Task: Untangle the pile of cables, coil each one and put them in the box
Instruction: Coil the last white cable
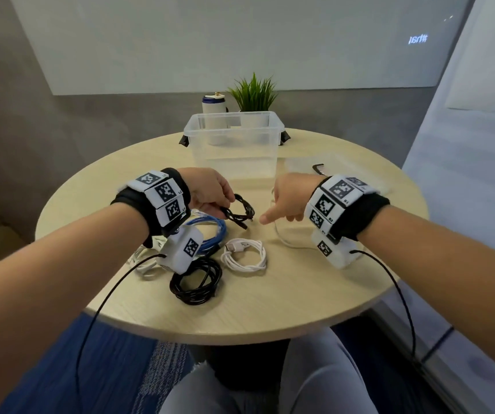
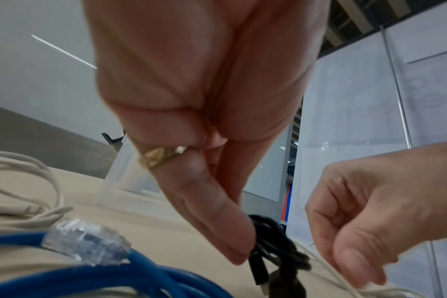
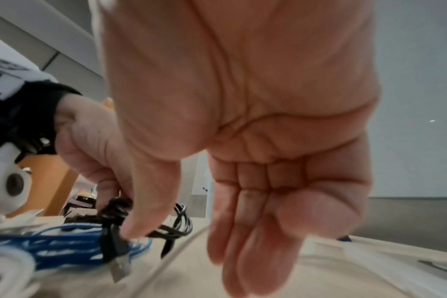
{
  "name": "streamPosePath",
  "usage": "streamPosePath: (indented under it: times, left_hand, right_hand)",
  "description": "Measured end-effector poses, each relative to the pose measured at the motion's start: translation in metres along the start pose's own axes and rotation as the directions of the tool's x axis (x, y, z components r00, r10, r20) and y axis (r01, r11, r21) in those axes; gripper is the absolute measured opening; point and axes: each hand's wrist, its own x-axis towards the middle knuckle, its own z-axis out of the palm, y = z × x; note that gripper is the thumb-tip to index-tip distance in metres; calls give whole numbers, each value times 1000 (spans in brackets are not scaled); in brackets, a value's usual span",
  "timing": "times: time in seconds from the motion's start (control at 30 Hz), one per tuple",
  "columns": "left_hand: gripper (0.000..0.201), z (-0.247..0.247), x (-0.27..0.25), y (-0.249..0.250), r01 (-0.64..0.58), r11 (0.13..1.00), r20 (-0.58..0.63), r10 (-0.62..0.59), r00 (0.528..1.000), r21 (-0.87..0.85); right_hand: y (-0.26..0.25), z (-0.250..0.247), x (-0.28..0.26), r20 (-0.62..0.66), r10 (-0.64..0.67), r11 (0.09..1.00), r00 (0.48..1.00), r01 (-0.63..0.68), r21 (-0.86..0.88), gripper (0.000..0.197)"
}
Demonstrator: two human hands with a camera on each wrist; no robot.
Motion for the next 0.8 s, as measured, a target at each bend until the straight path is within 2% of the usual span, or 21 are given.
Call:
streamPosePath:
  times: [0.1, 0.17, 0.27, 0.37, 0.43, 0.47, 0.53, 0.6, 0.7, 0.8]
  left_hand:
    - [15, 4, -5, 2, 42, 999, 32, -43, 999, 29]
    - [15, 5, -9, 3, 65, 995, 45, -69, 997, 76]
    - [25, 5, -14, 6, 40, 981, 67, -54, 996, 190]
    - [30, 2, -16, 14, -31, 946, 37, 20, 999, 322]
    - [38, -1, -16, 21, -112, 918, -56, 144, 988, 380]
    - [42, -2, -15, 25, -175, 914, -119, 232, 965, 366]
    - [43, -1, -15, 36, -344, 887, -242, 423, 874, 307]
    - [32, 1, -18, 46, -465, 834, -293, 543, 787, 296]
    - [16, 0, -22, 51, -513, 794, -308, 603, 736, 328]
    - [13, -11, -23, 50, -545, 809, -440, 582, 684, 222]
  right_hand:
    - [1, 8, 0, 51, -5, 997, 999, 9, -79, 26]
    - [3, 7, 0, -2, 14, 995, 1000, -14, -95, 15]
    - [9, -7, 2, -84, 85, 996, 993, -87, -31, 15]
    - [18, -26, 1, -152, 97, 992, 984, -83, 94, 20]
    - [20, -38, -7, -268, 64, 974, 961, -1, 228, 21]
    - [21, -43, -11, -332, 36, 962, 942, 57, 267, 21]
    - [16, -50, -20, -414, -6, 940, 910, 146, 308, 19]
    - [10, -54, -25, -446, -54, 924, 893, 213, 316, 15]
    - [5, -58, -29, -470, -91, 923, 878, 251, 290, 19]
    - [15, -54, -26, -442, -59, 932, 895, 207, 296, 19]
